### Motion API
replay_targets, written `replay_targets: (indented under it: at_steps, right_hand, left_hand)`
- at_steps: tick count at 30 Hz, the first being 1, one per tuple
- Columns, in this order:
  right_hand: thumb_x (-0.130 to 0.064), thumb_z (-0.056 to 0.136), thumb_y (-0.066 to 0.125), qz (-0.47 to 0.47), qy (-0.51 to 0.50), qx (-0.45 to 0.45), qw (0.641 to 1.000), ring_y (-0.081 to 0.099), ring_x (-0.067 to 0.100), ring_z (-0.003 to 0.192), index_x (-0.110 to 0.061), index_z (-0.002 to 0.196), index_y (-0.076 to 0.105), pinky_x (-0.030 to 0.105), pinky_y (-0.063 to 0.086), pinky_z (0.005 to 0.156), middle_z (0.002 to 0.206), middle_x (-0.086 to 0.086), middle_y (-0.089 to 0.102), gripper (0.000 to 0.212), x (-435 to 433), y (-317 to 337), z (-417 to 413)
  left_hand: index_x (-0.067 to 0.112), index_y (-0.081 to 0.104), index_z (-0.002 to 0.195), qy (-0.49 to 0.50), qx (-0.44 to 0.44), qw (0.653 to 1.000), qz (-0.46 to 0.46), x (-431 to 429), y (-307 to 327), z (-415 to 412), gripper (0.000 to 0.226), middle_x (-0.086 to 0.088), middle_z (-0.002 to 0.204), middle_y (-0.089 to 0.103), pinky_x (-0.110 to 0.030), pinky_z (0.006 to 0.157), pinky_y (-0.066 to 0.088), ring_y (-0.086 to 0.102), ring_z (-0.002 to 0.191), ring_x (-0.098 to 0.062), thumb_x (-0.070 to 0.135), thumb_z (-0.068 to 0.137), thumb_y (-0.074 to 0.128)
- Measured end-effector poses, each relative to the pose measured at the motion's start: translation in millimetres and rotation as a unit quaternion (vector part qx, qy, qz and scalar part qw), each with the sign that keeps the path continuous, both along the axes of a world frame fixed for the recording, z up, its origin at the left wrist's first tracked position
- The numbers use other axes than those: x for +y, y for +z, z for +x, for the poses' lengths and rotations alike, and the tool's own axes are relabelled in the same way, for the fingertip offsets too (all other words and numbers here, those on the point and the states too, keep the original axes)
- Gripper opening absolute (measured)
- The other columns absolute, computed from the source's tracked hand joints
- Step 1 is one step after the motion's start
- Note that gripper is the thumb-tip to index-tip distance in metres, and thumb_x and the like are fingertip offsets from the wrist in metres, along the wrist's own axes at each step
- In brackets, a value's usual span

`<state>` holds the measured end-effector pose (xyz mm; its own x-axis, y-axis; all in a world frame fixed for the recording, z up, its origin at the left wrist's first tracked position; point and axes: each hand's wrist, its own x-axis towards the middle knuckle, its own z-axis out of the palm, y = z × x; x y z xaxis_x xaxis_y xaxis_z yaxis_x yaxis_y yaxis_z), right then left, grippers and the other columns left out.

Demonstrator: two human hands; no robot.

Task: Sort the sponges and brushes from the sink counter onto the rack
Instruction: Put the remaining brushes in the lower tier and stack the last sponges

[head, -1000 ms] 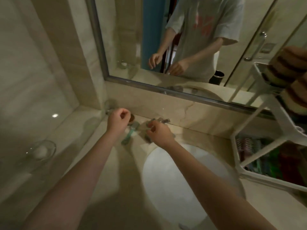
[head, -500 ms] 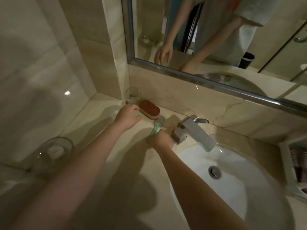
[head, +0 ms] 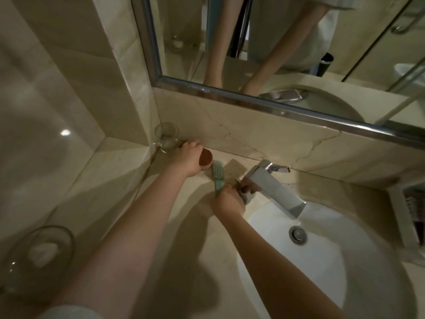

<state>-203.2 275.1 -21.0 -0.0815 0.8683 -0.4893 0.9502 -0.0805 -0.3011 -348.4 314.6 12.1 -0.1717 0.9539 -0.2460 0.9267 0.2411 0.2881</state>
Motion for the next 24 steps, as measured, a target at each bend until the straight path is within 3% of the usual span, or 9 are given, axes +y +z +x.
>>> replay_targets:
  at_steps: [4,9,15,20,24]
  right_hand:
    - [-0.012,0.093,0.041,0.020,0.018,-0.008,1.000,0.056,0.034,0.114,-0.004,0.127,0.043,0.041,0.049,0.087,0.127,0.014,0.054,0.035,-2.4,-2.1,-0.9]
    - [-0.008,0.094,0.041,-0.002,0.001,-0.008,1.000,0.057,0.034,0.113,-0.002,0.124,0.047,0.040,0.049,0.085,0.124,0.016,0.056,0.032,2.5,-2.2,-1.2]
    - [-0.007,0.093,0.047,-0.022,-0.023,0.019,0.999,0.059,0.030,0.108,-0.004,0.124,0.050,0.037,0.050,0.083,0.120,0.014,0.056,0.031,1.8,2.4,-3.2]
    - [-0.012,0.093,0.052,-0.031,-0.016,0.052,0.998,0.058,0.022,0.089,-0.008,0.107,0.055,0.032,0.049,0.072,0.104,0.009,0.059,0.015,5.6,5.6,-2.4]
    - [-0.012,0.093,0.054,-0.038,-0.002,0.060,0.997,0.053,0.019,0.077,-0.004,0.103,0.057,0.028,0.045,0.065,0.087,0.006,0.053,0.014,10.0,10.9,-0.7]
  left_hand:
    - [0.010,0.027,0.144,-0.019,0.029,0.999,-0.034,9.3,-12.0,0.6,0.071,-0.006,0.154,0.021,-0.043,0.111,0.027,0.017,0.142,-0.023,0.026,0.084,0.062]
    - [0.014,0.040,0.136,-0.008,0.080,0.997,-0.013,10.7,-16.2,3.3,0.073,-0.009,0.141,0.037,-0.041,0.104,0.031,0.031,0.132,-0.029,0.046,0.077,0.068]
    - [0.011,0.050,0.116,0.084,0.031,0.996,0.021,-17.1,-14.6,0.2,0.071,-0.012,0.126,0.044,-0.041,0.094,0.039,0.043,0.119,-0.032,0.065,0.072,0.061]
    - [0.012,0.046,0.125,0.192,-0.028,0.981,0.019,-52.3,-9.9,-4.2,0.080,-0.011,0.132,0.041,-0.041,0.092,0.045,0.047,0.118,-0.031,0.068,0.069,0.062]
    - [0.016,0.047,0.120,0.269,-0.065,0.960,0.033,-74.1,-5.5,-6.6,0.078,-0.007,0.122,0.052,-0.035,0.085,0.045,0.053,0.110,-0.029,0.071,0.067,0.061]
